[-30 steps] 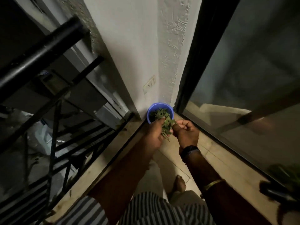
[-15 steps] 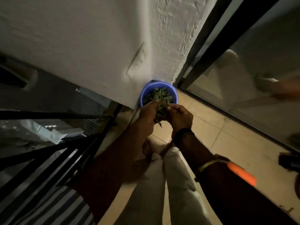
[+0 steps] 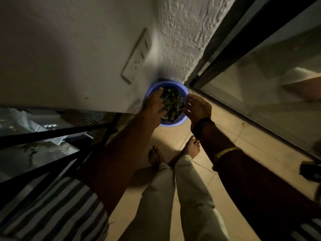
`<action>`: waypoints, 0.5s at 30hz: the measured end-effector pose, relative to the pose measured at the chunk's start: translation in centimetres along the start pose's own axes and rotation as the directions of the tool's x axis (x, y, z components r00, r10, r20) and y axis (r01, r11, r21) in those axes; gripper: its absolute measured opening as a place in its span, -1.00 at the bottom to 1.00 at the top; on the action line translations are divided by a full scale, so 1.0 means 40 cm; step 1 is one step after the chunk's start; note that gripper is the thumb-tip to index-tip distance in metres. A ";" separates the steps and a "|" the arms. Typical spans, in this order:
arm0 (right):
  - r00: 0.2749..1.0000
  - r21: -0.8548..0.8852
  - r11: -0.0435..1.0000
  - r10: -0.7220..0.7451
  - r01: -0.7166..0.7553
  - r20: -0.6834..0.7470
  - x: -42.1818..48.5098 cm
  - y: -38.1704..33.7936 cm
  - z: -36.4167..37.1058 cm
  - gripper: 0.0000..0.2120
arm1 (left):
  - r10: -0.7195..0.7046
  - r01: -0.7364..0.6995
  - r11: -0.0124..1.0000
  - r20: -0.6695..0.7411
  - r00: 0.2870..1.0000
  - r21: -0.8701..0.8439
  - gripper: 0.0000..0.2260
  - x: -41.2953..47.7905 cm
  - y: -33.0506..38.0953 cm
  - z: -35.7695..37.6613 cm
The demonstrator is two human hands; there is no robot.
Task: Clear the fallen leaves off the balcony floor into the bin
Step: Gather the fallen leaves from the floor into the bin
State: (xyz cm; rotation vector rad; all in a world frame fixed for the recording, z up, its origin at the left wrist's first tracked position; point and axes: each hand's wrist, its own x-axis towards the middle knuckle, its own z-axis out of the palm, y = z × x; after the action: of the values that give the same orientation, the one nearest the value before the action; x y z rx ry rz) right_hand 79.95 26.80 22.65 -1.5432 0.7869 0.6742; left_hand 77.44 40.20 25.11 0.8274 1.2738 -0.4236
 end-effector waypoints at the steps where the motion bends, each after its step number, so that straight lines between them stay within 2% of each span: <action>1: 1.000 0.066 0.998 -0.001 0.001 -0.004 -0.038 -0.025 -0.009 -0.75 | 0.027 -0.027 1.000 0.018 0.999 0.004 -0.49 -0.049 0.013 0.013; 3: 1.000 0.209 0.978 -0.002 0.007 -0.024 -0.122 -0.083 -0.028 -0.83 | 0.069 -0.071 0.997 0.079 0.995 0.022 -0.59 -0.151 0.033 0.043; 7: 0.997 0.379 0.922 -0.055 0.072 -0.054 -0.304 -0.198 -0.097 -0.87 | 0.146 -0.159 0.980 0.117 0.982 0.118 -0.76 -0.356 0.051 0.108; 11: 0.983 0.452 0.873 -0.146 0.181 -0.111 -0.487 -0.274 -0.186 -0.88 | 0.199 -0.219 0.973 0.231 0.952 0.067 -0.84 -0.553 0.060 0.143; 15: 0.935 0.407 0.845 -0.274 0.346 -0.227 -0.670 -0.299 -0.274 -0.81 | 0.208 -0.281 0.952 0.418 0.884 0.122 -0.85 -0.716 0.046 0.157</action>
State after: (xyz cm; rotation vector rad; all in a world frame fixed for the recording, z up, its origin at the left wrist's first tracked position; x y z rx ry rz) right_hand 73.22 19.33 52.31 -1.2702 0.7246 0.1119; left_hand 75.12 32.21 53.28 0.9834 0.7437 -0.4796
